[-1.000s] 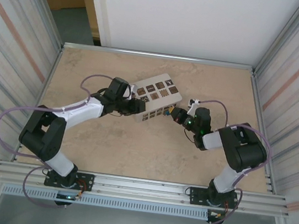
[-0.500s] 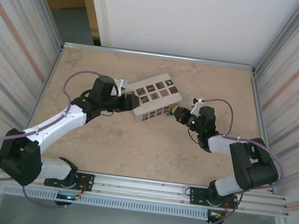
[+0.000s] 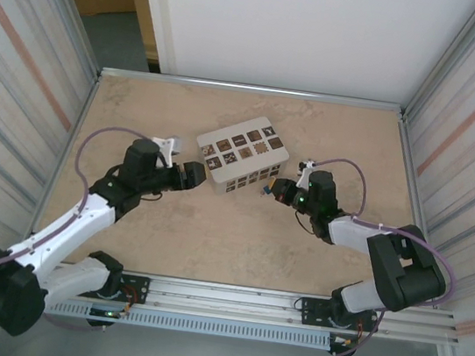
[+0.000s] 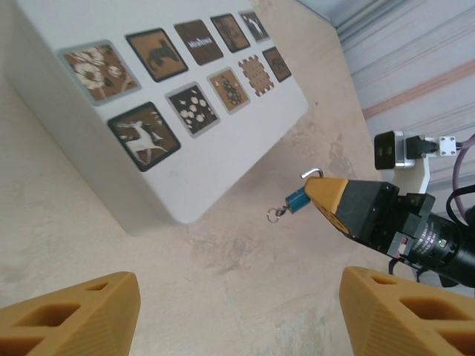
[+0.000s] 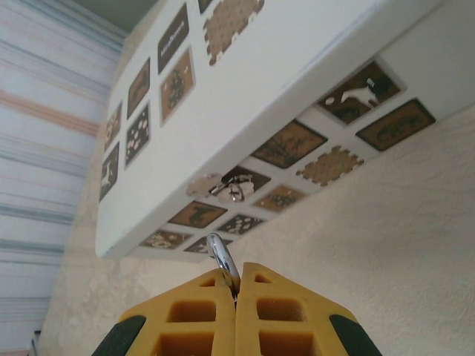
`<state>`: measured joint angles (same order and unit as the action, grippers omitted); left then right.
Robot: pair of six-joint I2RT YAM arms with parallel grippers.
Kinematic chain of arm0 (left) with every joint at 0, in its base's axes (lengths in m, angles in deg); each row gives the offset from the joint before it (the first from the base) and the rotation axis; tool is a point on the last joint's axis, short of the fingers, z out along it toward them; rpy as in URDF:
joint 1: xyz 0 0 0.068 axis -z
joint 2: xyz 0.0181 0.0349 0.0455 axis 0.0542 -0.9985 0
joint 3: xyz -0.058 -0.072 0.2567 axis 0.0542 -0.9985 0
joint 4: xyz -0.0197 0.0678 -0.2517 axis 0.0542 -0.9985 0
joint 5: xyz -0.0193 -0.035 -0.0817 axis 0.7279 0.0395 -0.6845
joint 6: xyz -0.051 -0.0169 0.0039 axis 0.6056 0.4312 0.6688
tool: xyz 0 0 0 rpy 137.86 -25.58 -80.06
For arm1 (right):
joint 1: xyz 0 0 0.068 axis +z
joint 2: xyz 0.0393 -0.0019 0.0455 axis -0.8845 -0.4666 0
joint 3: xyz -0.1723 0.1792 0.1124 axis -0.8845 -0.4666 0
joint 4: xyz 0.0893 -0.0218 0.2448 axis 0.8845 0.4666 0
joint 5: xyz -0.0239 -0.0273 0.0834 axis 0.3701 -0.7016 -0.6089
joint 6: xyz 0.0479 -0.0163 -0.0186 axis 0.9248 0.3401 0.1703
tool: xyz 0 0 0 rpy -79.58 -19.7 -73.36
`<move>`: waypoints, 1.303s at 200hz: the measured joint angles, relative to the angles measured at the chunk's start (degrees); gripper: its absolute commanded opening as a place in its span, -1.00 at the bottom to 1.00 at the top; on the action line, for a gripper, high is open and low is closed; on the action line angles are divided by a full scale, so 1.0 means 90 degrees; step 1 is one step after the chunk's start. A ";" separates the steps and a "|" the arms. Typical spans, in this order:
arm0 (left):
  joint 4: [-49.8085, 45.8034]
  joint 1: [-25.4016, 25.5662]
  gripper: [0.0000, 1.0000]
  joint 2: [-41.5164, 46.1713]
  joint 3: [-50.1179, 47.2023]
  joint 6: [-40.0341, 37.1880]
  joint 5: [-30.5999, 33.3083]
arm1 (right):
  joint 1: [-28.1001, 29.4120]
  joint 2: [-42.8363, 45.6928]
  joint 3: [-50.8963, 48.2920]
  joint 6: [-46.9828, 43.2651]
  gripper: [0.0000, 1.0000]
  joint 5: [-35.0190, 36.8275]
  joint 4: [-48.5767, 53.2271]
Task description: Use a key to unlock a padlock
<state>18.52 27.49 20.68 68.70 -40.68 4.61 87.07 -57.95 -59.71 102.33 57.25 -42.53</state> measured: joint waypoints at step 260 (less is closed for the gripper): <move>-0.2181 -0.1132 0.97 0.1936 0.0294 -0.3694 -0.1037 | 0.0282 0.2448 0.1212 -0.1537 -1.00 -0.0080 0.6183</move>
<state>-1.10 17.30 38.10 71.34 -73.92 -4.73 89.61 -35.92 -48.80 88.50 56.52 13.11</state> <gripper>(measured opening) 0.986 0.048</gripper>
